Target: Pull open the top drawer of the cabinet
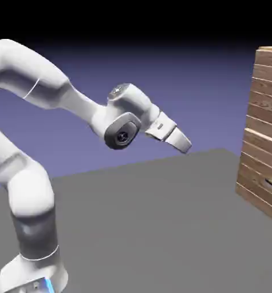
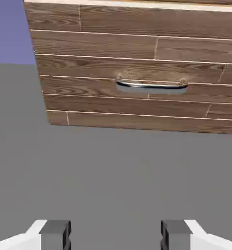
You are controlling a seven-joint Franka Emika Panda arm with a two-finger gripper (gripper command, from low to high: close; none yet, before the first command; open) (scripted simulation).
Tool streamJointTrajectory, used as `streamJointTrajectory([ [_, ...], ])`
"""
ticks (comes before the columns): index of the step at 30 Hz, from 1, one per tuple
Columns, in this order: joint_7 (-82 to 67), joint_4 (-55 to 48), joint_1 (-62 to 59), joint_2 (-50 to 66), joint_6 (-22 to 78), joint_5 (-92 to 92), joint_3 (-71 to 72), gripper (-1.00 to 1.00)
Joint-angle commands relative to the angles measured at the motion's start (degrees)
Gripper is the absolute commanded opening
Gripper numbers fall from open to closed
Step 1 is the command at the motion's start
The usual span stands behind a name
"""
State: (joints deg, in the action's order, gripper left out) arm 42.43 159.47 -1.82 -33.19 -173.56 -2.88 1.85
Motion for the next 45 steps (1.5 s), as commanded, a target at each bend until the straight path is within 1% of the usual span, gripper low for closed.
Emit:
streamJointTrajectory([
  [1, -0.02, -1.27, -2.08, -0.44, 0.37, -2.39, 1.53, 0.00],
  [45, -1.06, -57.04, -93.44, -19.67, 16.57, -107.58, 68.92, 0.00],
])
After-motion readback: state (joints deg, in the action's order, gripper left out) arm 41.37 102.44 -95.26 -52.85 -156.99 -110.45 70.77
